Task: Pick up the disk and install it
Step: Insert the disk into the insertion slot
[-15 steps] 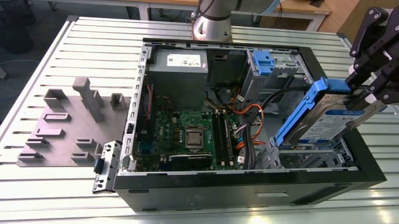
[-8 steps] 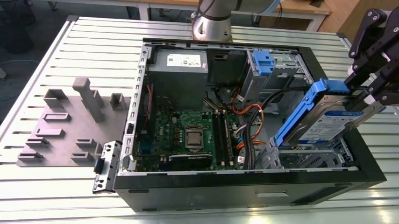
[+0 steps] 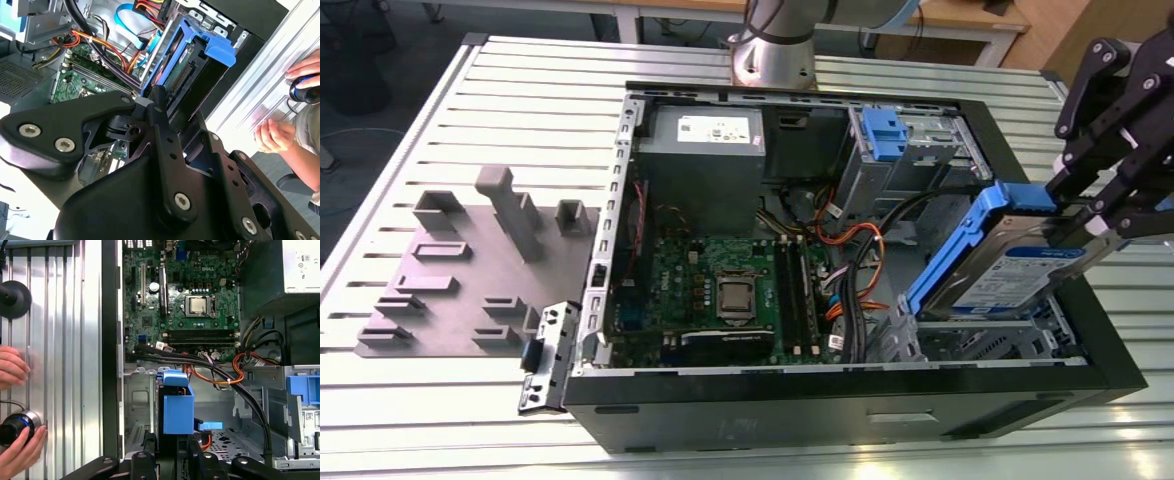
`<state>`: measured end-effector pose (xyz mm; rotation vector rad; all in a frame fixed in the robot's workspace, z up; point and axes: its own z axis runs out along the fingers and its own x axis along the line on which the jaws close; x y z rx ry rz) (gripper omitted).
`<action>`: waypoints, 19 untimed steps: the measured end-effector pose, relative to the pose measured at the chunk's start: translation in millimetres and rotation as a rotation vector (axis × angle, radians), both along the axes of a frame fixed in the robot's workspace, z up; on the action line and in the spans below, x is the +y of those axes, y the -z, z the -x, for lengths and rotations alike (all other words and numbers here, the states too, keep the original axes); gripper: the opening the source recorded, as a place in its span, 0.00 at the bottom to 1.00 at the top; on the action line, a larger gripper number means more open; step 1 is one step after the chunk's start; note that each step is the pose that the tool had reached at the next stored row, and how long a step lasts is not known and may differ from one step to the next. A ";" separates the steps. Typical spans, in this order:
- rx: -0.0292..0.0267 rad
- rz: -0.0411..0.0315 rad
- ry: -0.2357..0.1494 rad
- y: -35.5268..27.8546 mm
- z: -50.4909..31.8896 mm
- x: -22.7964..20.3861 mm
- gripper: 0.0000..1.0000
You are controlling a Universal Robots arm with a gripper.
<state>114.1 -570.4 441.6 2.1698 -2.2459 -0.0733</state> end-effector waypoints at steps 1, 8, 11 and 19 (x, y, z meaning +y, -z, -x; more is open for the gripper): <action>0.0000 0.0001 0.000 1.3 0.0 0.0 0.35; 0.0000 0.0008 0.000 12.2 0.0 0.0 0.35; 0.0000 0.0016 0.000 17.7 0.0 0.0 0.35; 0.0005 0.0036 0.000 32.2 0.0 0.0 0.35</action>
